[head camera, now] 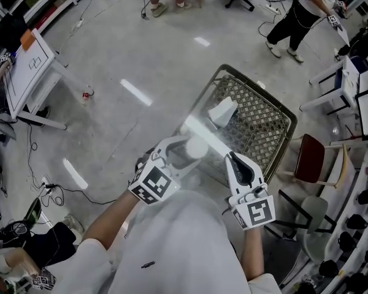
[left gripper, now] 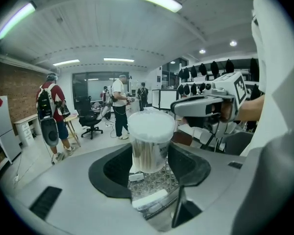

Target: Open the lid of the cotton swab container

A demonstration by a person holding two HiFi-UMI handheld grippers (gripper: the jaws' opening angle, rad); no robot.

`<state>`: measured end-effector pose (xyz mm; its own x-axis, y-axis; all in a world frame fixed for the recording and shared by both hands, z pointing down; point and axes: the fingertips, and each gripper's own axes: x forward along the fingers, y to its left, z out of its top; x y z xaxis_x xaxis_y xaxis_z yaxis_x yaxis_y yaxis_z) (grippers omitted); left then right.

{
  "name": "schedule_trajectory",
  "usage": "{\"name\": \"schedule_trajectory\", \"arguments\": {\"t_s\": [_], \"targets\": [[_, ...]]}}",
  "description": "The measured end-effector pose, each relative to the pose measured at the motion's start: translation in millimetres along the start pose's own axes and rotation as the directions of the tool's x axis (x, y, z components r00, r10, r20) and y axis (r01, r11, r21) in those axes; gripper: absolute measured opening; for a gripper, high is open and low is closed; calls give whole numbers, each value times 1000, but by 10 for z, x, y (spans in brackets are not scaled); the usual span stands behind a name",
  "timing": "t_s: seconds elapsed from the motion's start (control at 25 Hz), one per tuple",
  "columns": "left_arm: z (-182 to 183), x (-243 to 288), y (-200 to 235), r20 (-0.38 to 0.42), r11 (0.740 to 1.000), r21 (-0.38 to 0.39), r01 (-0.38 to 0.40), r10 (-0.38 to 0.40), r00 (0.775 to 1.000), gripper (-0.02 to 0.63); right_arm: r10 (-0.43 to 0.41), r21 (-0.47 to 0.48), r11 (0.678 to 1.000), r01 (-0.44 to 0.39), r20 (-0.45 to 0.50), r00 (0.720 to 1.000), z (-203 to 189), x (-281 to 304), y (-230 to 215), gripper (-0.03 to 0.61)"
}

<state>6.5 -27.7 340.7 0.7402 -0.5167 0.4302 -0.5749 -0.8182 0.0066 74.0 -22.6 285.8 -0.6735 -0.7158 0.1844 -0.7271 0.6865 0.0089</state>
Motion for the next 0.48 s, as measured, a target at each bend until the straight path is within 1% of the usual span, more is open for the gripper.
{"name": "schedule_trajectory", "arguments": {"t_s": [0.08,0.16,0.2,0.28,0.4,0.48], "targets": [[15,-1,-25,-7,1000,20,21,-20,1000,224,114,36,993,-115,34,993,137,30,103,15],[20,1,-26,-19,998,45,44,-43,999,224,241,46,969,-243,50,969,270,82,222,133],[19,-1,-31,-26,997,56,58,-56,998,224,293,27,955,-294,42,955,315,111,278,158],[17,-5,-61,-42,992,82,92,-89,995,224,368,-25,929,-368,-4,930,339,165,366,178],[23,-17,-122,-66,982,123,142,-135,989,224,450,-72,886,-458,-101,887,288,222,473,226],[32,-42,-138,-76,976,140,165,-156,985,224,496,-108,854,-509,-123,859,299,272,553,243]]}}
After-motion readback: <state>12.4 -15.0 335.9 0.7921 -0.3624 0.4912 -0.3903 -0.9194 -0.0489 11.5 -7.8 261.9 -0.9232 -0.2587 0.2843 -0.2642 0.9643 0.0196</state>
